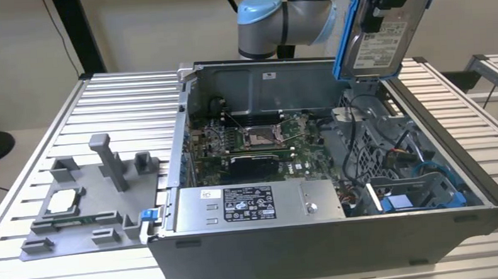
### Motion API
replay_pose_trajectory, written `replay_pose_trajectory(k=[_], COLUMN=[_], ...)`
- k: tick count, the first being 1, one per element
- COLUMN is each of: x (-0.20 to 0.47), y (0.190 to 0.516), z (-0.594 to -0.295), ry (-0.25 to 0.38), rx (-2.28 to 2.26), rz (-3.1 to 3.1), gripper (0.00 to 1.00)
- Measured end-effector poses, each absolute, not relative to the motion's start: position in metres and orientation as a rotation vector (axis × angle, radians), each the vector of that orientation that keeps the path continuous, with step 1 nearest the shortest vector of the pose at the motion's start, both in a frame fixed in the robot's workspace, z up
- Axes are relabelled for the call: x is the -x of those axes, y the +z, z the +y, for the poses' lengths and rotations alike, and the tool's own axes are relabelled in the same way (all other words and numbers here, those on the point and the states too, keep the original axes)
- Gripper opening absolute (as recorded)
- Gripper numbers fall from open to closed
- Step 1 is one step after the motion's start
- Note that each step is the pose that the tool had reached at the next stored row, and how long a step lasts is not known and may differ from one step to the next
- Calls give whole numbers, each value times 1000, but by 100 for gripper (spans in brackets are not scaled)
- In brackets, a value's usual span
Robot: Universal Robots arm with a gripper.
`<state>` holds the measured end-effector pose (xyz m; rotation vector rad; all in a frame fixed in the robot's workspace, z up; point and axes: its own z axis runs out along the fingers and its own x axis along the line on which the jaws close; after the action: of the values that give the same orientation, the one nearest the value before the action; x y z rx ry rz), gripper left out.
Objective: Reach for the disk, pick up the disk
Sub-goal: 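Pick up the disk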
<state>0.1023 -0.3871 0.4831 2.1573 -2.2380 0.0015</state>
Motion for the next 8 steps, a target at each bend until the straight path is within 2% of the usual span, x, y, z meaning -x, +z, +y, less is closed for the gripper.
replay_pose_trajectory(k=[8], x=[-102], y=[483], z=[-393], ry=[1], rx=[-2157], rz=[-2239], gripper=[0])
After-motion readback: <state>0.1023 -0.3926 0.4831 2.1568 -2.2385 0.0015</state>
